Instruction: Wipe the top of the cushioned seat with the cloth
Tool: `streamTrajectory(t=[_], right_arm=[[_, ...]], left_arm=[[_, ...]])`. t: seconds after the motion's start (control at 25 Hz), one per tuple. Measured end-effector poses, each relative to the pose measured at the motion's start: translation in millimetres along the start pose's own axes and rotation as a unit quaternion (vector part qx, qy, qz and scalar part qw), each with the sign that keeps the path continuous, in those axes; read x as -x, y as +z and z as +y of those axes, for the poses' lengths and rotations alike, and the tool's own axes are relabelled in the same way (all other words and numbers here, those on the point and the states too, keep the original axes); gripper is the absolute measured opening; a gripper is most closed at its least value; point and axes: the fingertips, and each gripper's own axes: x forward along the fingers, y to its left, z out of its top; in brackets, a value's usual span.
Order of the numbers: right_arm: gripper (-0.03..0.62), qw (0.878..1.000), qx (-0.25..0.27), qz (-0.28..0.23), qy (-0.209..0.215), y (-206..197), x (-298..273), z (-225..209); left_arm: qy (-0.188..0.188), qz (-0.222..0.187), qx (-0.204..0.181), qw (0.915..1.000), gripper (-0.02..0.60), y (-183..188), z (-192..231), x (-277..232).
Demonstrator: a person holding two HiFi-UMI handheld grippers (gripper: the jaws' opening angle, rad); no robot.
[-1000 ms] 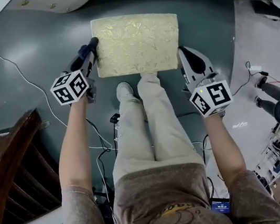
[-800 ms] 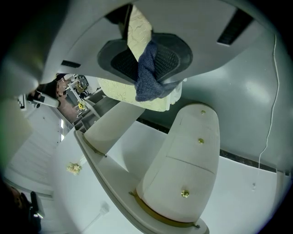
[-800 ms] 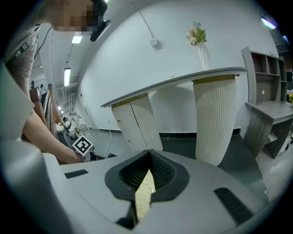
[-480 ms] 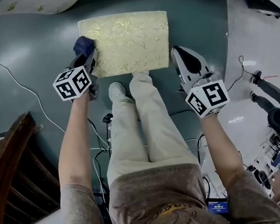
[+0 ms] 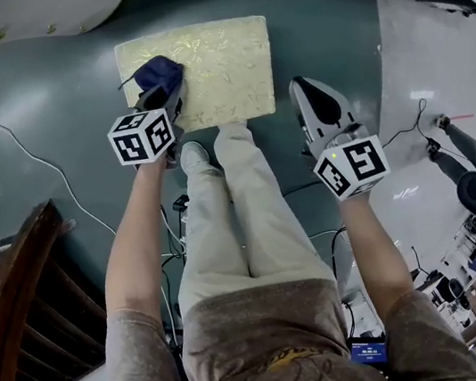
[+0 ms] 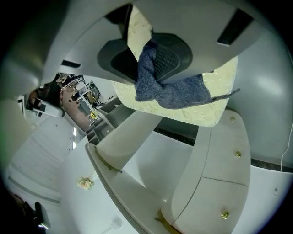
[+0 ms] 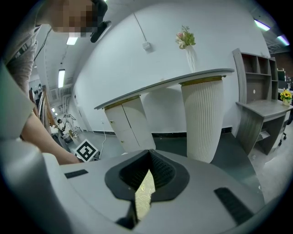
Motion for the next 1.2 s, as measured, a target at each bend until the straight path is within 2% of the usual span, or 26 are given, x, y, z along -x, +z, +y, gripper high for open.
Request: streamTrajectory(t=[0.56, 1.2], right_arm=[[-0.003, 0.999, -0.02, -0.002, -0.046, -5.3, 30.6, -46.1], [-0.003, 0.994, -0.05, -0.012, -0.093, -18.7, 72.4, -94.2]], left_arm=[[-0.059, 0.039, -0.04, 0.9967, 0.094, -7.1, -76.0, -58.3], [-0.13, 0.071, -0.072, 0.9863, 0.094, -22.0, -163.9, -113.1]])
